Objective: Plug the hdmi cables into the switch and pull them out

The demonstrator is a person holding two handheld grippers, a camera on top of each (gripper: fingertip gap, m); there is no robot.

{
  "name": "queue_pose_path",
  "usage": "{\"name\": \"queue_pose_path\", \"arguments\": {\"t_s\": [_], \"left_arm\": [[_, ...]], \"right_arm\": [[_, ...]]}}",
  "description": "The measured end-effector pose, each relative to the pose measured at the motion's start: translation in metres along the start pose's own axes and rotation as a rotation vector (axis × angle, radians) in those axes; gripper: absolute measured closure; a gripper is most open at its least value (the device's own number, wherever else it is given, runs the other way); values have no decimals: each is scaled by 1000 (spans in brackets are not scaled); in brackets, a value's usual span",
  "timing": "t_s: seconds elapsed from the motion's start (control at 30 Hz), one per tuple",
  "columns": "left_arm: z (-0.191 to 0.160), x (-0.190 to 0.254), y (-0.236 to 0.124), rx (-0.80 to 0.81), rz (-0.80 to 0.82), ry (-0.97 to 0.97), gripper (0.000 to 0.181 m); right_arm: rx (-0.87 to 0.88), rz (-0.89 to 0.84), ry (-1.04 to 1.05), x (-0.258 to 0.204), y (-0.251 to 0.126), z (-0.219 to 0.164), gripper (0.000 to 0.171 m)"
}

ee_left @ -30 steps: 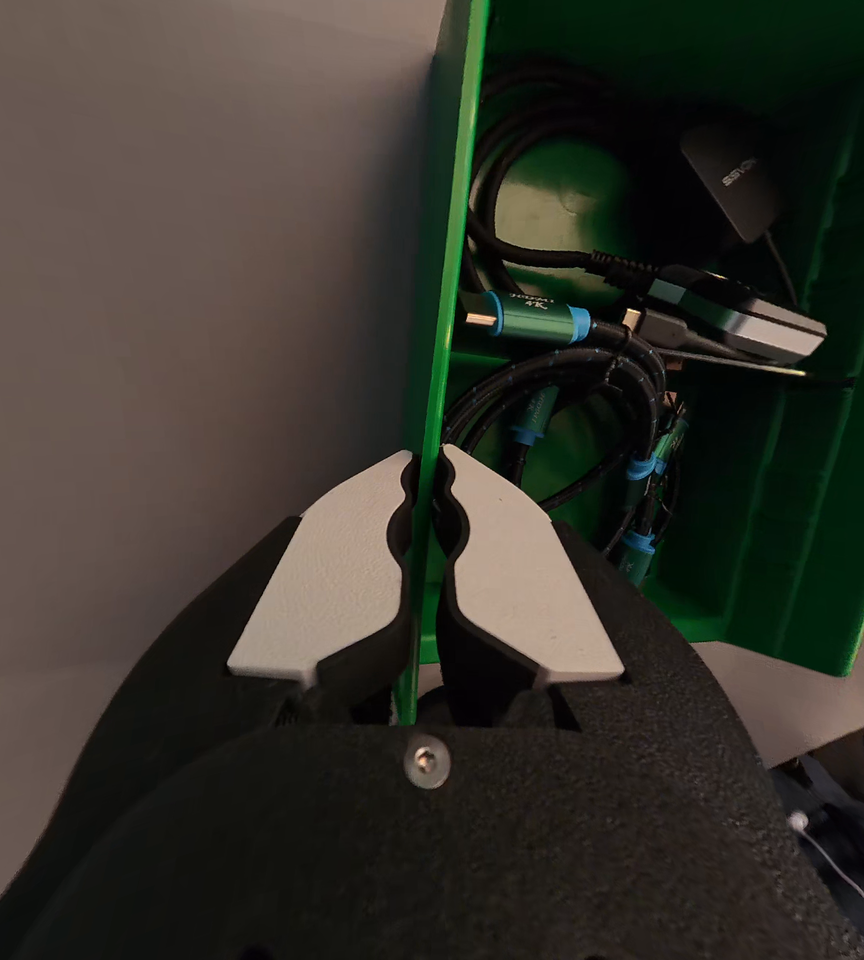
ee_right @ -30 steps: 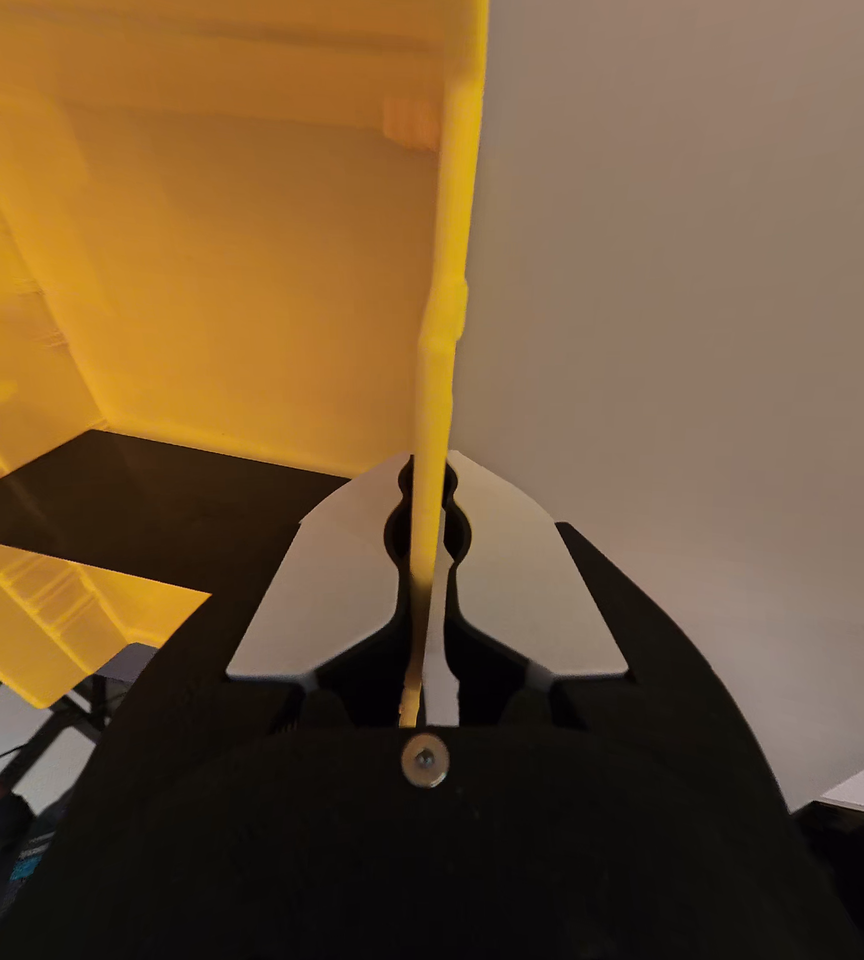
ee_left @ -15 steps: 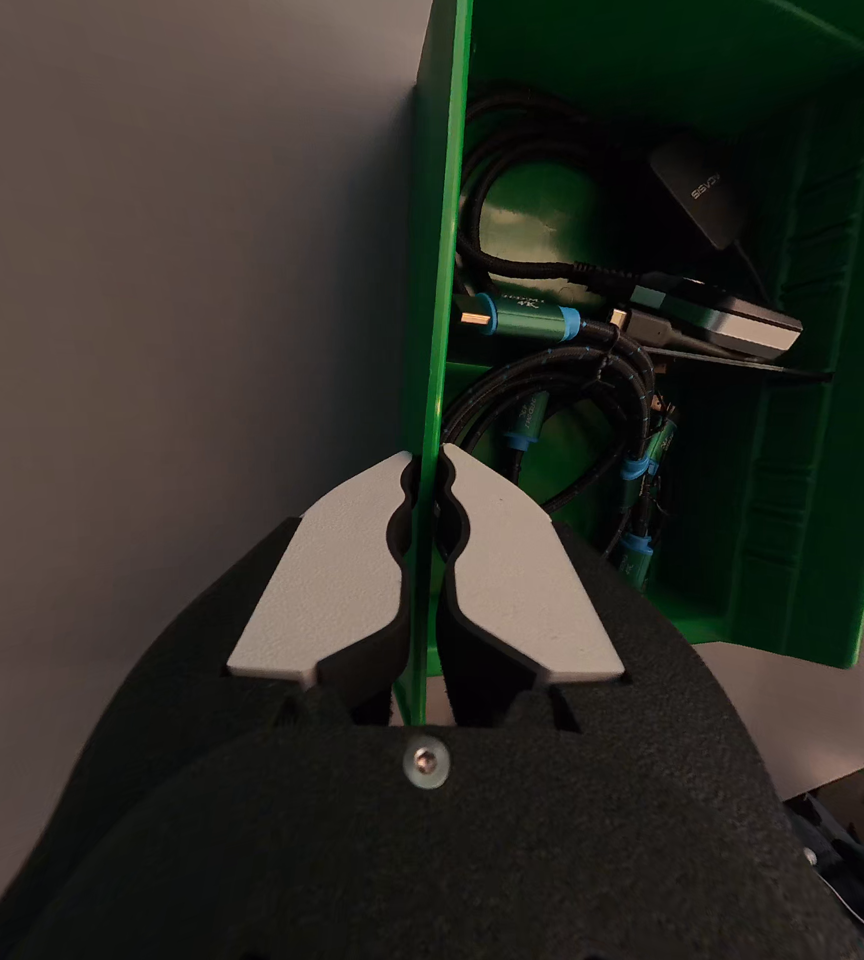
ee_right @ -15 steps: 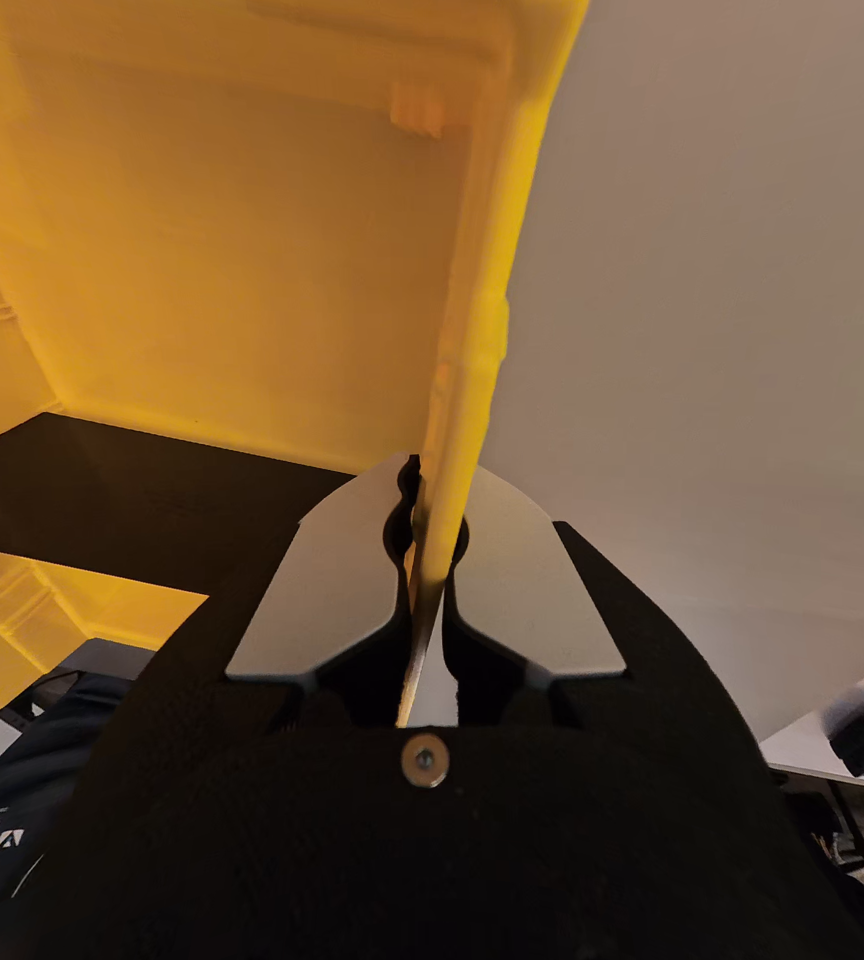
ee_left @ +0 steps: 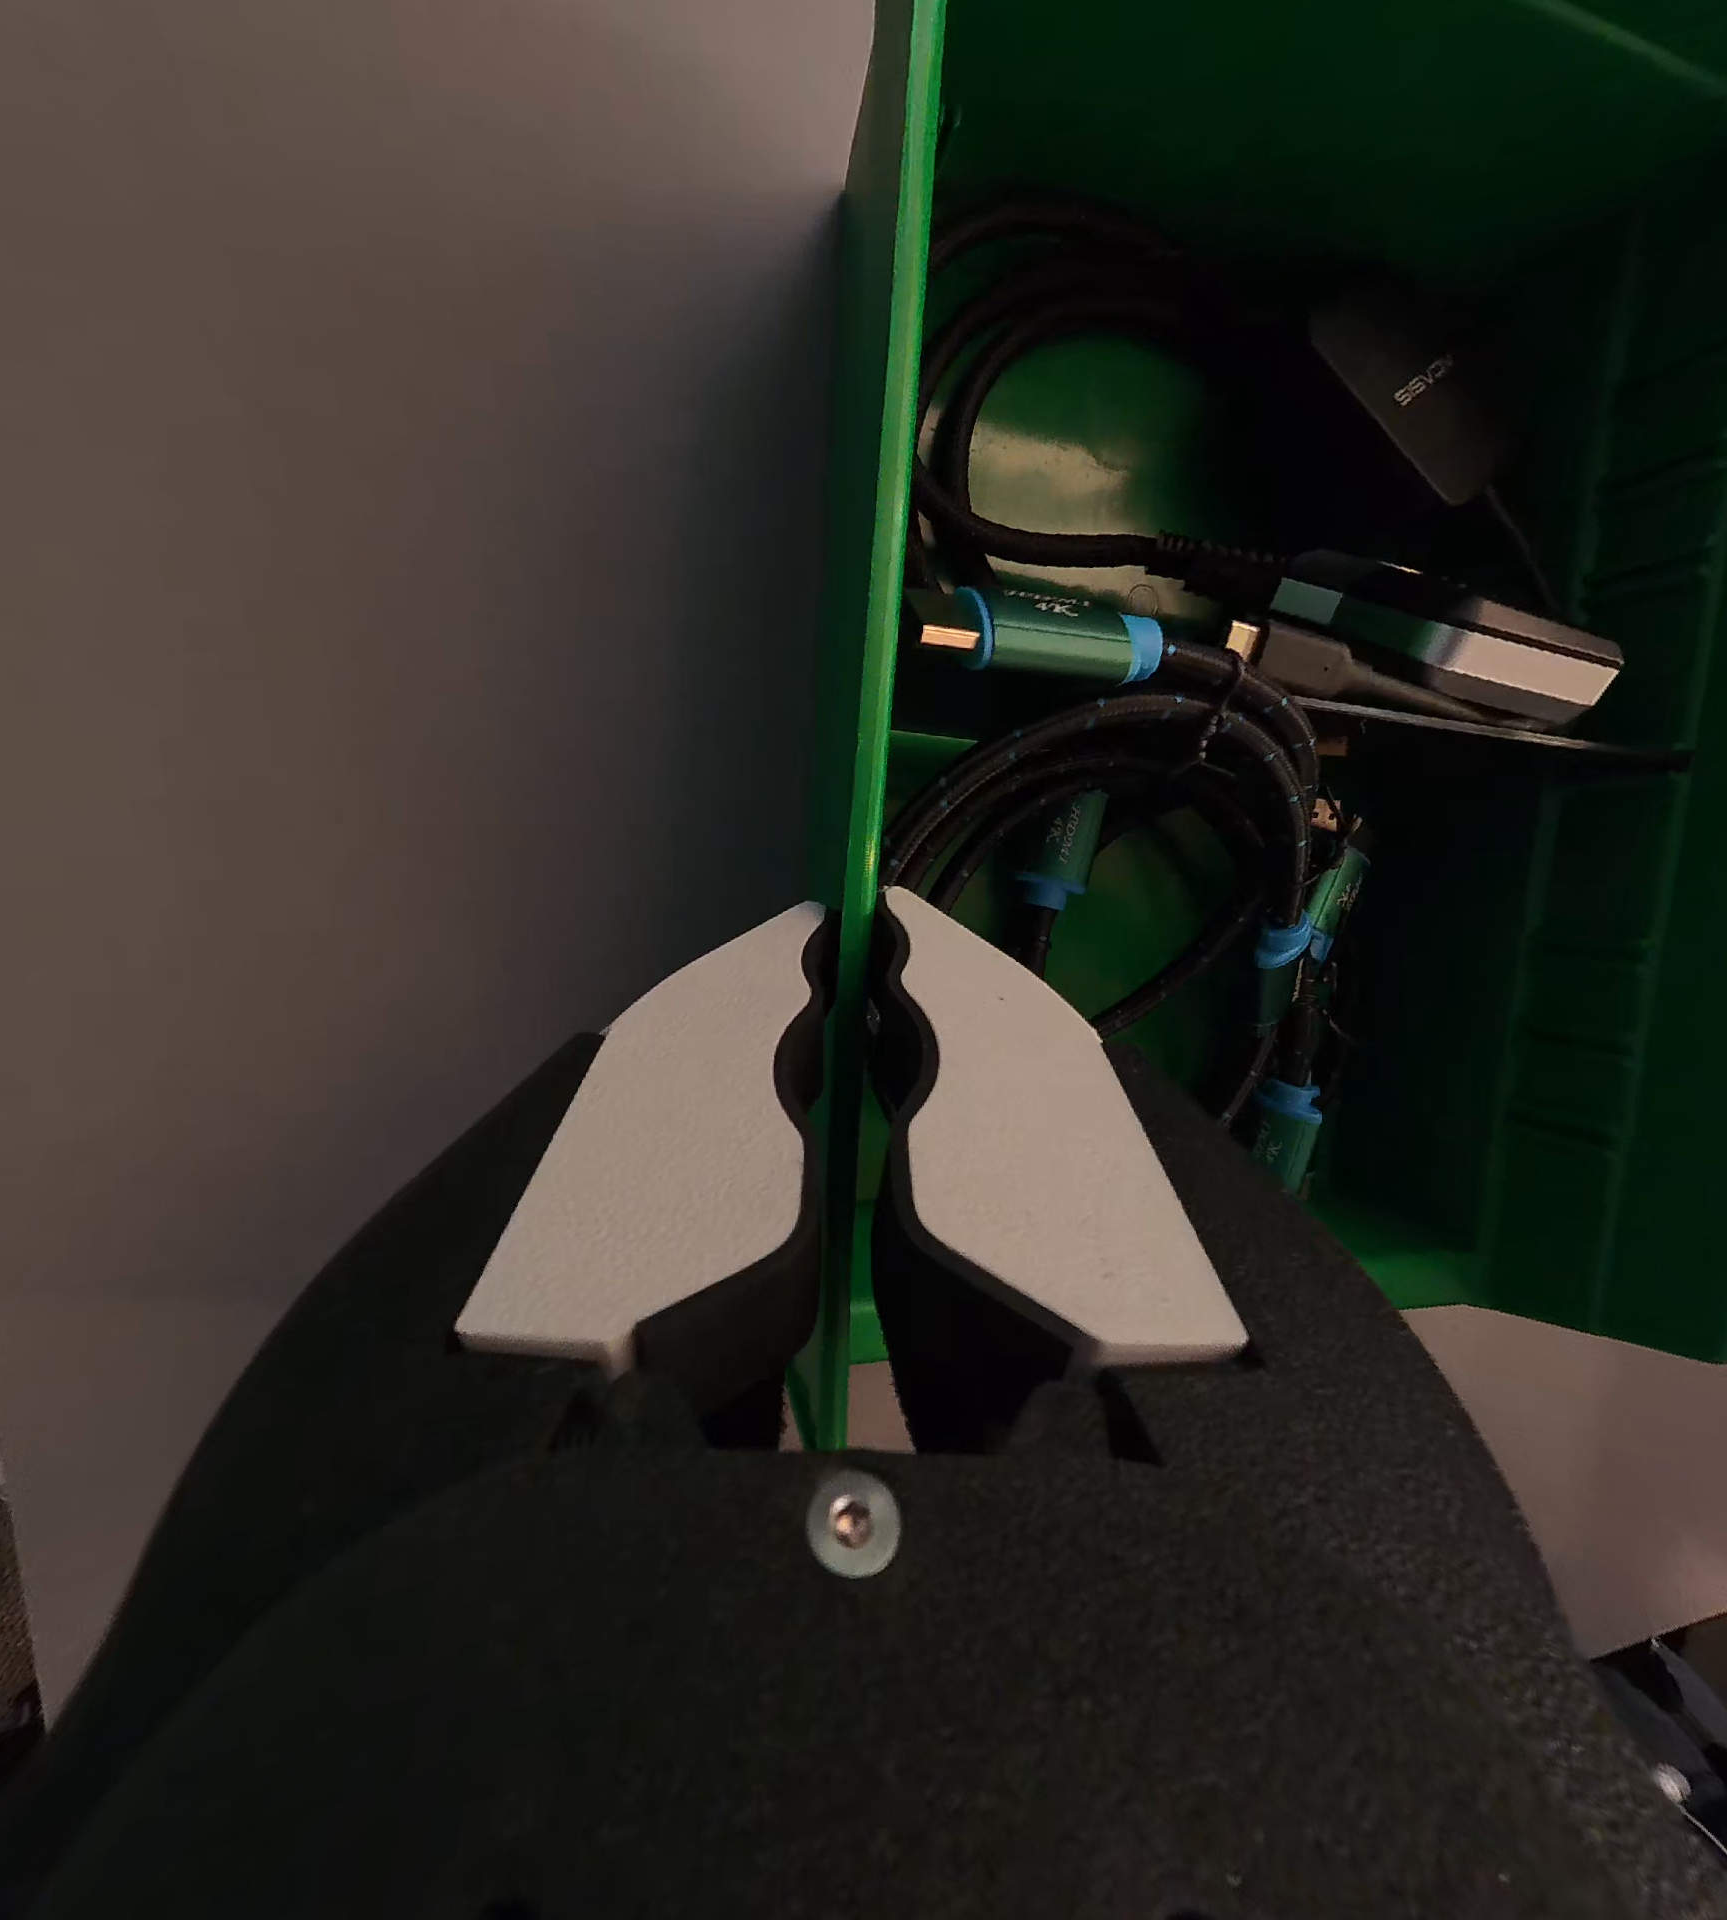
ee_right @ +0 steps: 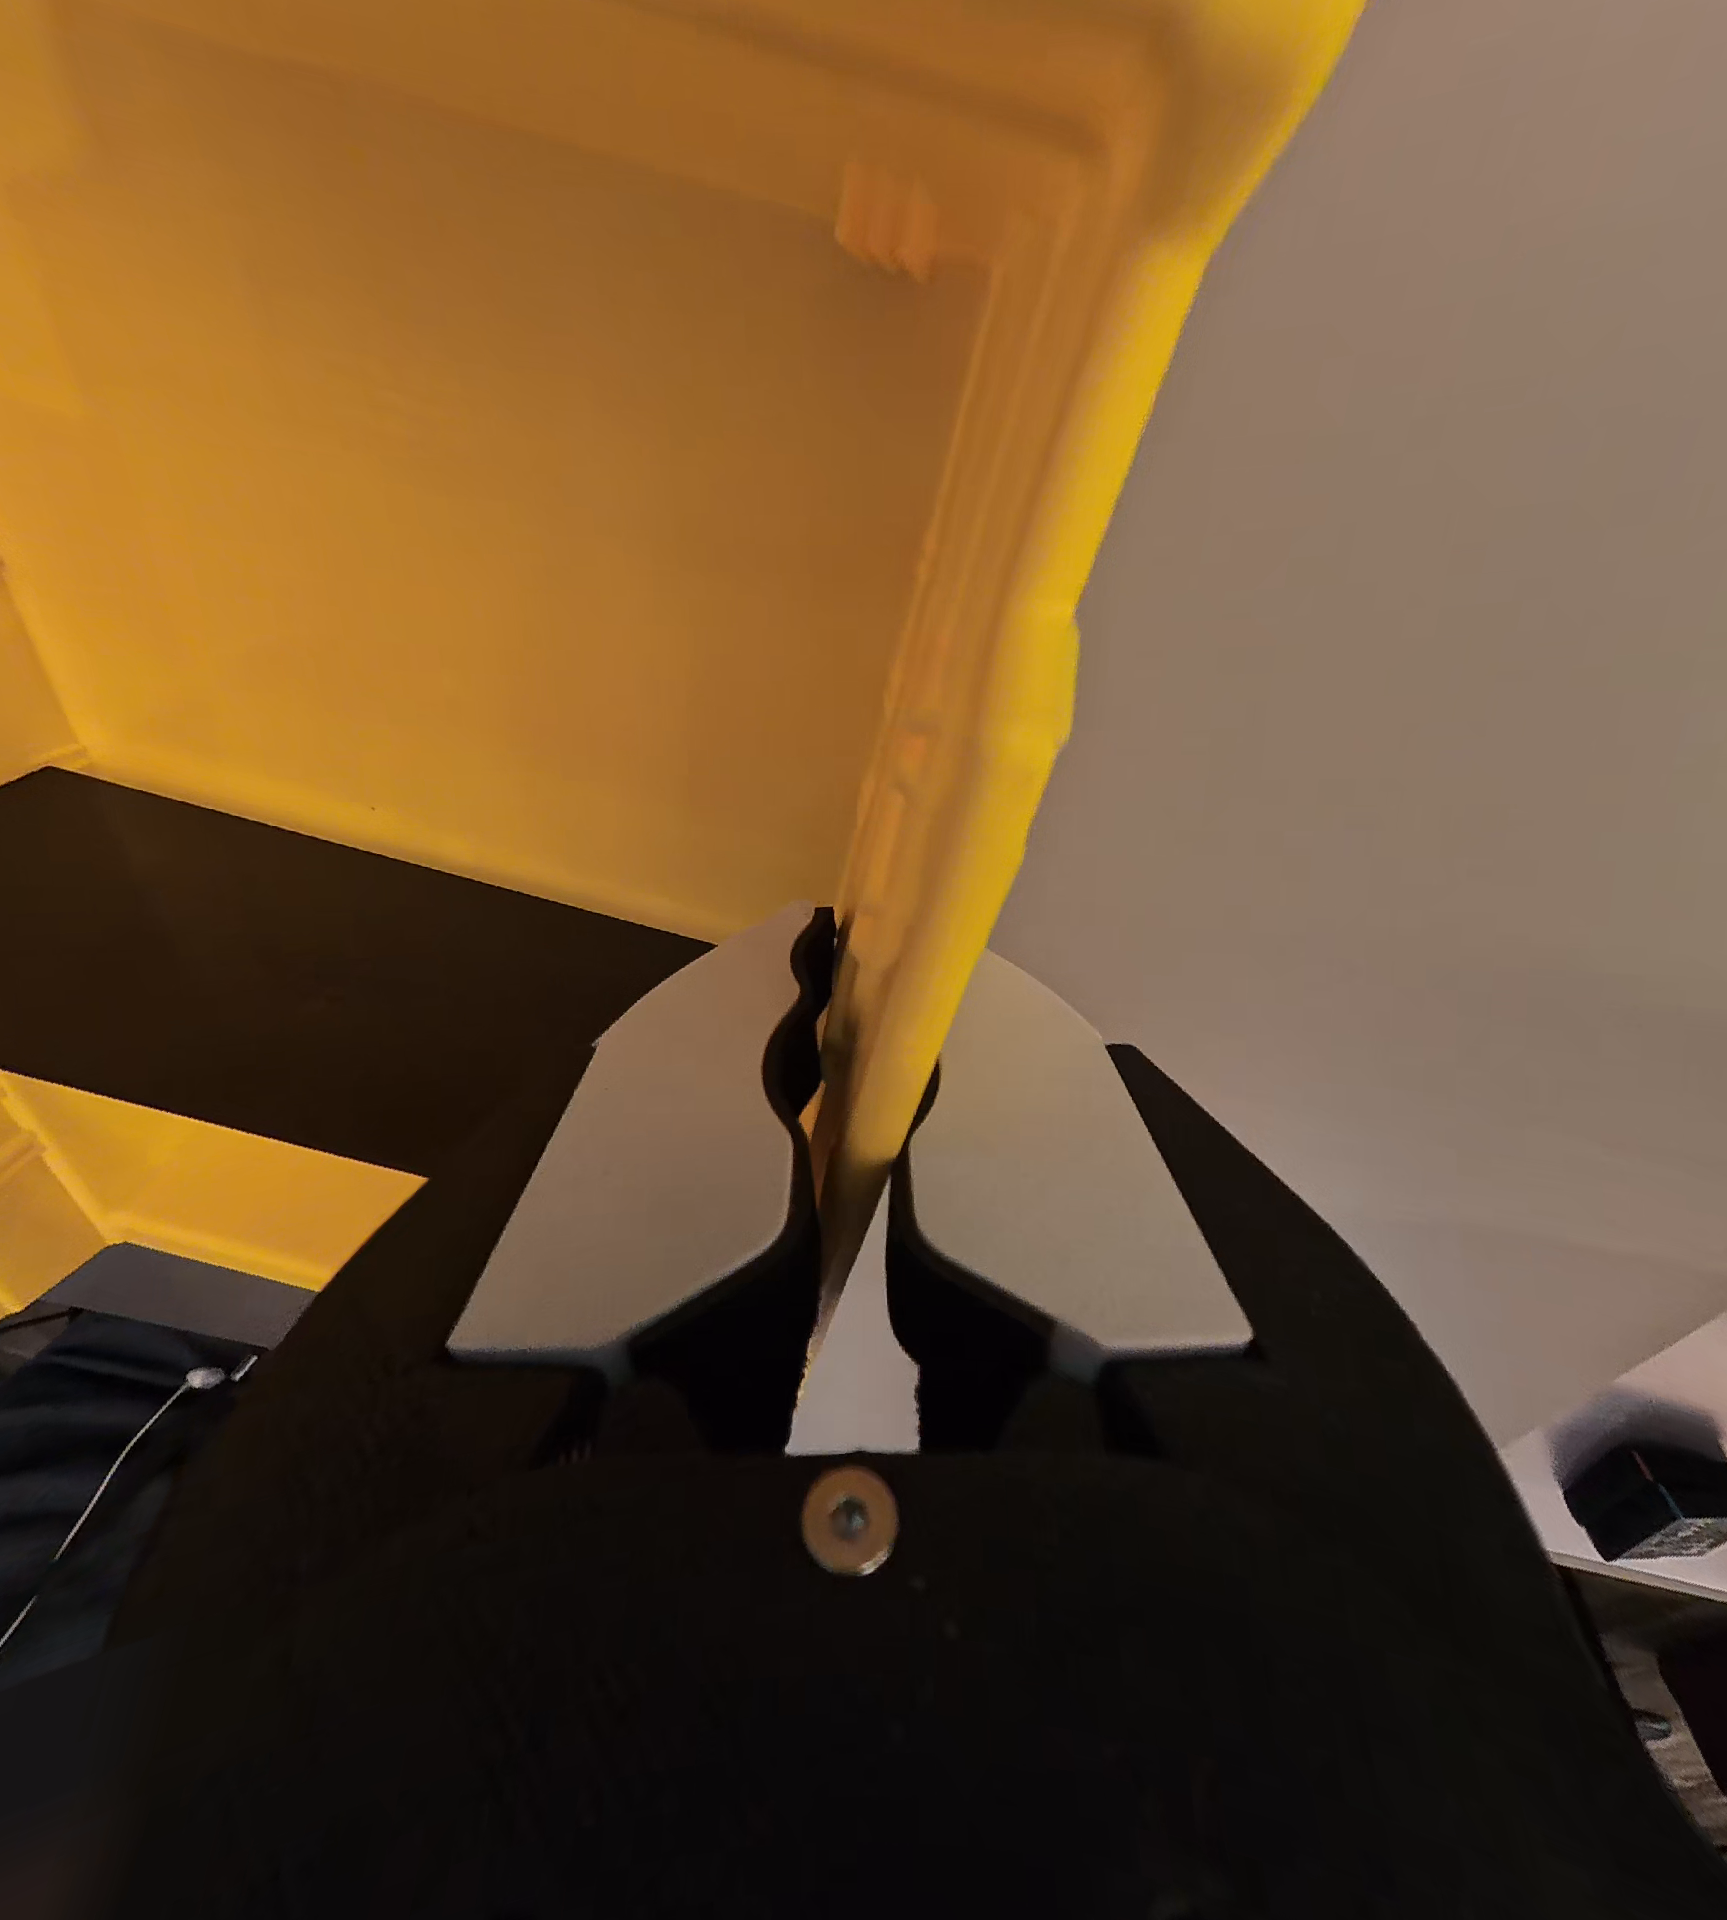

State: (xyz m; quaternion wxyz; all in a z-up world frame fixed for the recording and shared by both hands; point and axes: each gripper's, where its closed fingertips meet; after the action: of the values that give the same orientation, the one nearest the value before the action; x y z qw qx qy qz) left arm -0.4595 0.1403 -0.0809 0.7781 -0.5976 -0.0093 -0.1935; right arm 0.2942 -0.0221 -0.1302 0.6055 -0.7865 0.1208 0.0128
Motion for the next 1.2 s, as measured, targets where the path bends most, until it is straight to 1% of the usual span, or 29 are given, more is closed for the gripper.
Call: {"name": "queue_pose_path", "arguments": {"t_s": [0.23,0.37,0.53,0.63,0.73,0.8,0.87,0.97,1.03,1.1,1.17,1.2], "left_arm": [[0,-9,-3,28,22,-15,177],[-2,-12,-5,61,9,-19,177],[-6,-11,-7,112,-3,-3,177],[-6,-10,-14,170,8,26,177],[-1,-9,-34,287,25,58,176],[9,-1,-60,423,22,108,179],[16,14,-90,569,18,190,176],[20,44,-122,701,33,343,166],[20,65,-130,746,45,438,160],[20,88,-129,768,63,541,156],[19,107,-118,749,102,652,151],[19,115,-110,727,124,709,151]], "right_arm": [[9,6,2,4,0,-4,162],[69,-28,-63,5,-5,-2,160],[216,-143,-129,8,-33,1,154],[340,-242,-155,9,-60,1,152],[508,-334,-186,0,-93,-1,152],[656,-364,-228,-18,-117,-2,152],[826,-361,-289,-46,-141,-5,152],[1093,-322,-411,-101,-174,-15,147],[1269,-305,-494,-139,-193,-25,142],[1452,-314,-581,-175,-209,-37,129],[1643,-335,-667,-210,-223,-53,114],[1724,-336,-718,-228,-227,-62,112]]}}
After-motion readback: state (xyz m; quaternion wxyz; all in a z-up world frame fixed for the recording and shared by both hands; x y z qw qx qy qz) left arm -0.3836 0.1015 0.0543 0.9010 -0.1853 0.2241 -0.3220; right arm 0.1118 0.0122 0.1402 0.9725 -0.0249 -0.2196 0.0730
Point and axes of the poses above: each gripper's, where its closed fingertips meet, y out along the fingers, z out of its top, x = y × z across the jaws, and after that the axes turned 10 degrees about -x, right-handed
